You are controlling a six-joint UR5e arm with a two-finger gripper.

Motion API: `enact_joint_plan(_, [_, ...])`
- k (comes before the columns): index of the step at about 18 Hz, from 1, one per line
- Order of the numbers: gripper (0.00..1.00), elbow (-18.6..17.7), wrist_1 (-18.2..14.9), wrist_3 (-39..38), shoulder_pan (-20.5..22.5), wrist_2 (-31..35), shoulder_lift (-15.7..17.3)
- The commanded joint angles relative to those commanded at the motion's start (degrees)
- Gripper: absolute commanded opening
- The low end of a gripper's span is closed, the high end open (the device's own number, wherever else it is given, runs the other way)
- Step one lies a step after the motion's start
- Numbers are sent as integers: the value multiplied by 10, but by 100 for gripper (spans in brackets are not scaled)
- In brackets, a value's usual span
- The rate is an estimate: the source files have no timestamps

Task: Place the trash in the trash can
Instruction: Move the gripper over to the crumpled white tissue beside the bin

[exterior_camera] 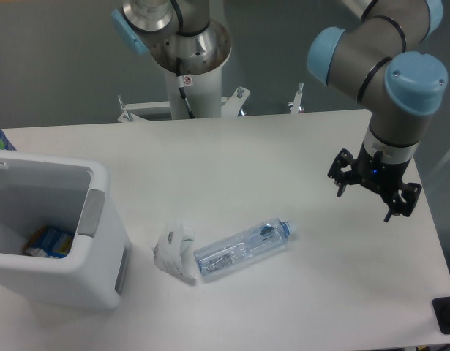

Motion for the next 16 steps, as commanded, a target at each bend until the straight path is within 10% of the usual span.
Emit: enact_joint_plan(16, [100, -88, 93, -98, -57, -69, -6])
